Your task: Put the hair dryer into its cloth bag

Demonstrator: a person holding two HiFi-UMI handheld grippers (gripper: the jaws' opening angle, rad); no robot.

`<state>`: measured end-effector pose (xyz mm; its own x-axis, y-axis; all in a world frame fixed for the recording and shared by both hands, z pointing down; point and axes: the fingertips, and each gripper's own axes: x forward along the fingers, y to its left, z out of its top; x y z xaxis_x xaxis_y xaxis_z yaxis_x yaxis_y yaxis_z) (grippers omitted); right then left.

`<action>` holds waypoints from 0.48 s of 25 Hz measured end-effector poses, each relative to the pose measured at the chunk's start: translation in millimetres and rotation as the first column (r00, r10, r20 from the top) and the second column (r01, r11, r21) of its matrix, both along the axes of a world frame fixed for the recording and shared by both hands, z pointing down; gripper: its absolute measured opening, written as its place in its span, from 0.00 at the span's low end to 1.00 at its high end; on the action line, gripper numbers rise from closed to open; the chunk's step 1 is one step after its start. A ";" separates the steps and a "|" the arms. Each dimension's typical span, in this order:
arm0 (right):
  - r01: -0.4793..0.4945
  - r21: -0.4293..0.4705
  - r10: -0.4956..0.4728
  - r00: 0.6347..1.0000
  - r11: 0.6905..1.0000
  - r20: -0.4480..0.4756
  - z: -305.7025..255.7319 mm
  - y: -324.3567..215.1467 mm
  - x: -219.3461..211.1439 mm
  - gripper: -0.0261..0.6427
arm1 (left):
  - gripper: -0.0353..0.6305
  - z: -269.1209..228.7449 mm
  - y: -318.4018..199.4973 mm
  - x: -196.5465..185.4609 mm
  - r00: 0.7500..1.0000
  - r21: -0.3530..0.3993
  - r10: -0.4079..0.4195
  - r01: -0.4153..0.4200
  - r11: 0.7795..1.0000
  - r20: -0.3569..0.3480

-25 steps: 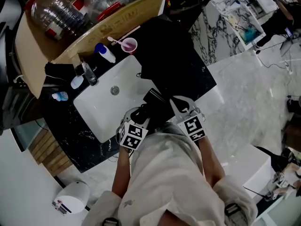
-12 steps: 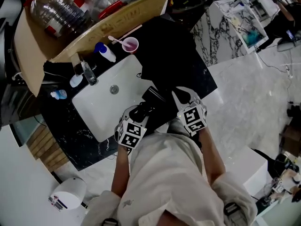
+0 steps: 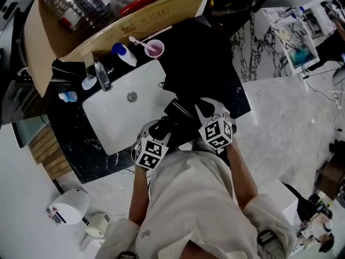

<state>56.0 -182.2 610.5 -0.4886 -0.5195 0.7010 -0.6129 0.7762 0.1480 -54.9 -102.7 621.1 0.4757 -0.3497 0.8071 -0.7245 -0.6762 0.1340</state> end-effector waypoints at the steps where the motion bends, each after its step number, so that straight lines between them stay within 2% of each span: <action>1: 0.013 -0.002 -0.013 1.000 1.000 -0.012 2.3 -1.1 -0.2 0.12 | 0.35 0.3 -1.0 0.9 1.000 0.000 -0.005 0.005 1.000 0.001; 12: 0.069 -0.036 -0.073 0.990 0.997 -0.123 25.4 -11.0 5.4 0.13 | 0.35 3.7 -8.0 3.8 1.000 -0.005 -0.027 0.027 1.000 0.014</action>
